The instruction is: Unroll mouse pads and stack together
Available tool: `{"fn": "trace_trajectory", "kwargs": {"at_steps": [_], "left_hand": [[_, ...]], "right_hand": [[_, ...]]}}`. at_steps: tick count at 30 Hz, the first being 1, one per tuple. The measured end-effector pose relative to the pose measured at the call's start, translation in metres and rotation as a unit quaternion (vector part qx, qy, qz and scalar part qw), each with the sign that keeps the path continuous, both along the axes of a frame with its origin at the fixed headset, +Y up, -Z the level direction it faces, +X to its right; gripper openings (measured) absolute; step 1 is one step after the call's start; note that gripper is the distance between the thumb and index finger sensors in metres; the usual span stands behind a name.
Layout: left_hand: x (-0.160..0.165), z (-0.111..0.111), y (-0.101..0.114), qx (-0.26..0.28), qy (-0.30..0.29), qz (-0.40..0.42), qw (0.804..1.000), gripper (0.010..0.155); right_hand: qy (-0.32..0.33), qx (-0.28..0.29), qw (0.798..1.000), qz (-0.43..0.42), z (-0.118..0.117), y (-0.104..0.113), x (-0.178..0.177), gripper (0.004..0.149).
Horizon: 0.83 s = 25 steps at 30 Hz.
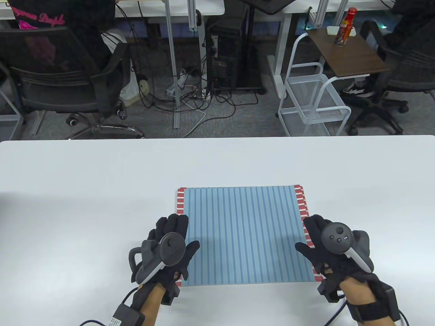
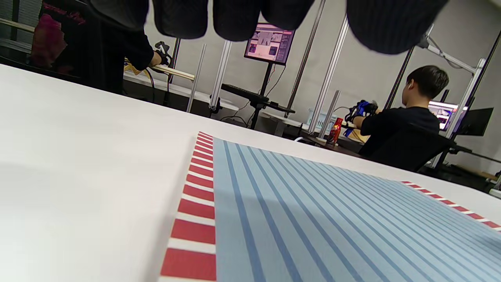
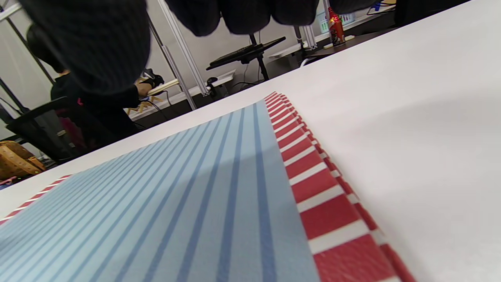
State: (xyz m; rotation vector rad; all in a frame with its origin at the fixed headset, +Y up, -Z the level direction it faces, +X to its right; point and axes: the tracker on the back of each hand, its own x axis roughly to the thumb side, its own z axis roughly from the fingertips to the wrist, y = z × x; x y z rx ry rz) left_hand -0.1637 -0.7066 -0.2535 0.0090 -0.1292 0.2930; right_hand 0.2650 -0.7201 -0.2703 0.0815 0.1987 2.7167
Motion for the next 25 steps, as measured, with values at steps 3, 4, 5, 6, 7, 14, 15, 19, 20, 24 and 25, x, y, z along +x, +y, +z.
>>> {"fn": "trace_trajectory", "kwargs": {"at_steps": [3, 4, 5, 6, 7, 14, 15, 19, 20, 24, 25], "left_hand": [[-0.005, -0.001, -0.003, -0.025, -0.005, -0.012, 1.000, 0.082], [-0.007, 0.000, -0.004, -0.033, -0.008, -0.010, 0.999, 0.083], [-0.007, 0.000, -0.005, -0.037, -0.010, -0.006, 0.999, 0.083], [-0.008, 0.000, -0.005, -0.047, -0.012, -0.003, 0.999, 0.084], [-0.009, 0.000, -0.006, -0.055, -0.014, -0.003, 0.998, 0.084], [-0.009, 0.000, -0.008, -0.059, -0.010, -0.009, 0.998, 0.084], [-0.009, 0.000, -0.008, -0.059, -0.010, -0.009, 0.998, 0.084], [-0.006, 0.001, -0.009, -0.058, -0.012, -0.013, 0.998, 0.084], [-0.006, 0.001, -0.009, -0.058, -0.012, -0.014, 0.998, 0.084], [-0.005, 0.001, -0.010, -0.058, -0.011, -0.014, 0.998, 0.084], [-0.005, 0.001, -0.011, -0.058, -0.011, -0.015, 0.998, 0.084]], "right_hand": [[0.016, -0.006, 1.000, 0.003, 0.001, -0.002, -0.003, 0.078], [0.020, -0.011, 1.000, 0.007, 0.001, -0.003, -0.003, 0.079], [0.023, -0.015, 1.000, 0.009, 0.001, -0.004, -0.004, 0.080], [0.026, -0.021, 0.999, 0.012, 0.000, -0.006, -0.004, 0.081], [0.029, -0.028, 0.999, 0.015, 0.000, -0.009, -0.005, 0.081], [0.032, -0.046, 0.998, 0.031, 0.000, -0.014, -0.007, 0.081], [0.031, -0.047, 0.998, 0.031, 0.000, -0.014, -0.007, 0.081], [0.029, -0.048, 0.998, 0.033, 0.000, -0.014, -0.007, 0.081], [0.028, -0.048, 0.998, 0.034, 0.000, -0.014, -0.008, 0.081], [0.026, -0.049, 0.998, 0.038, 0.000, -0.014, -0.008, 0.081], [0.025, -0.049, 0.998, 0.038, 0.000, -0.014, -0.008, 0.081]]}}
